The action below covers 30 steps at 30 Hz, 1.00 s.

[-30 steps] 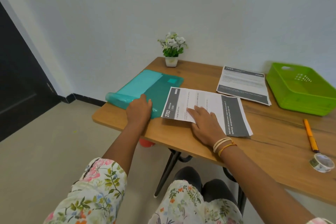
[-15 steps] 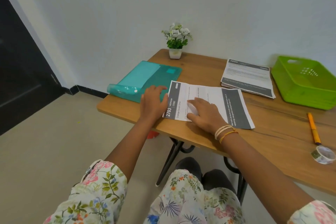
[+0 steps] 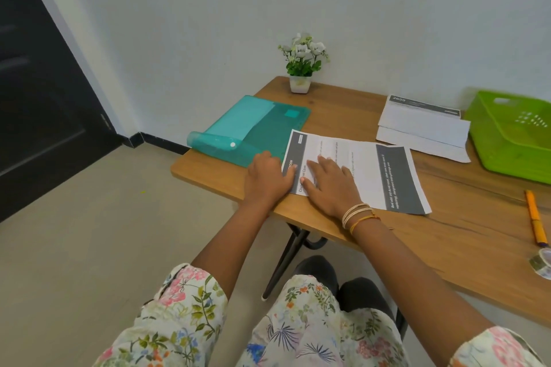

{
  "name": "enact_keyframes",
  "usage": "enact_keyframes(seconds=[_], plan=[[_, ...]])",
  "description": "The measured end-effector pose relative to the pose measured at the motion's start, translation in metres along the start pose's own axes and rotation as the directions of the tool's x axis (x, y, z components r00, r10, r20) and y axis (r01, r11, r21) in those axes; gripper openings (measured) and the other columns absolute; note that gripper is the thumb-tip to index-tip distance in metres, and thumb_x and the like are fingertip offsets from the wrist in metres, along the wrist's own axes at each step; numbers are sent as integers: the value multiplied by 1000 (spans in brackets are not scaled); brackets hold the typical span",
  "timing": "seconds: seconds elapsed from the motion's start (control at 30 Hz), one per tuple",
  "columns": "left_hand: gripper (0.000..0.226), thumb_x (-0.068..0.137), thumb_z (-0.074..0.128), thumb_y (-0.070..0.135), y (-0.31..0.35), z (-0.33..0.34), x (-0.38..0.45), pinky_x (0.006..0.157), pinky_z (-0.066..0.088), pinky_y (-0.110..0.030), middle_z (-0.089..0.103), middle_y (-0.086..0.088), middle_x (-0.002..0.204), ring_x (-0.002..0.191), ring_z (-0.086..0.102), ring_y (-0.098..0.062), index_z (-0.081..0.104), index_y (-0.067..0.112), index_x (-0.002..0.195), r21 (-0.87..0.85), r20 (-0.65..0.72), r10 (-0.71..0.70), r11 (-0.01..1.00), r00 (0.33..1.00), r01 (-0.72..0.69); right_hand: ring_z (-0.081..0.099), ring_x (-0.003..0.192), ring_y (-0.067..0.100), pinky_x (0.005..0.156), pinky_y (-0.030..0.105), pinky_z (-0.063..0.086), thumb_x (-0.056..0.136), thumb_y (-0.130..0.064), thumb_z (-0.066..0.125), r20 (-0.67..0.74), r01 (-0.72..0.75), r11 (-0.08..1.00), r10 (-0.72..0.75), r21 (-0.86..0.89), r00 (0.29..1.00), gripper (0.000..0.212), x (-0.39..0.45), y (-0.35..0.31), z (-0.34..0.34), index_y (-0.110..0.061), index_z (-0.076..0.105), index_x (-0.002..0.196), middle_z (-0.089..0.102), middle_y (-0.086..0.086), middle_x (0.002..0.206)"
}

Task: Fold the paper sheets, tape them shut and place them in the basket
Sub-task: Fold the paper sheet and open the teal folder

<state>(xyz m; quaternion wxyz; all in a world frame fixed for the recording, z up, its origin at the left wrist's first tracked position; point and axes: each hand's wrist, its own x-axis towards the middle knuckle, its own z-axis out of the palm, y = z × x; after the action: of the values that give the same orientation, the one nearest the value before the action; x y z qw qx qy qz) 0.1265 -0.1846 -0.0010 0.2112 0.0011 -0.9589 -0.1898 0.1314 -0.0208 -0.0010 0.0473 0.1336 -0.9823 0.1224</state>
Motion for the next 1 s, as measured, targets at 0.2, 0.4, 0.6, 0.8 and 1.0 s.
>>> enact_keyframes(seconds=[0.2, 0.4, 0.6, 0.8, 1.0], plan=[[39, 92, 50, 49, 7, -2, -6, 54, 41, -32, 56, -2, 70, 66, 55, -19, 55, 15, 72, -16, -14, -49, 999, 999, 48, 24, 144, 23, 118, 45, 18, 97, -53, 28, -36, 3, 1000, -2, 28, 999, 59, -1, 0, 1, -23, 29, 147, 27, 3, 156], [45, 87, 52, 59, 19, 4, -15, 68, 43, -32, 58, -2, 94, 85, 53, -18, 60, 18, 104, 69, -27, -78, 994, 997, 79, 22, 145, 22, 118, 42, 17, 97, -52, 30, -28, 1, 1000, -1, 14, 1000, 61, -1, 1, 0, -19, 29, 148, 26, 5, 157], [50, 88, 49, 62, 18, 6, -14, 78, 47, -35, 57, -3, 103, 94, 52, -20, 61, 22, 116, 104, 4, -111, 989, 994, 110, 17, 147, 24, 119, 43, 15, 98, -52, 28, 3, -93, 995, 93, -23, 996, 63, -9, 27, -7, -17, 22, 150, 18, 5, 159], [48, 88, 49, 62, 20, 6, -16, 73, 44, -33, 55, -3, 97, 85, 48, -16, 64, 18, 99, 74, -37, -138, 987, 990, 141, 18, 146, 27, 119, 45, 16, 97, -54, 27, -24, -289, 956, 289, -40, 957, 66, -26, 80, -21, -14, 23, 150, 19, 7, 159], [40, 86, 58, 58, 30, 2, -14, 79, 49, -35, 56, 0, 96, 84, 48, -13, 64, 19, 92, -104, -15, -281, 955, 960, 278, 18, 146, 27, 119, 45, 16, 97, -53, 28, -46, -300, 952, 298, -52, 953, 65, -31, 83, -24, -13, 24, 149, 20, 8, 158]])
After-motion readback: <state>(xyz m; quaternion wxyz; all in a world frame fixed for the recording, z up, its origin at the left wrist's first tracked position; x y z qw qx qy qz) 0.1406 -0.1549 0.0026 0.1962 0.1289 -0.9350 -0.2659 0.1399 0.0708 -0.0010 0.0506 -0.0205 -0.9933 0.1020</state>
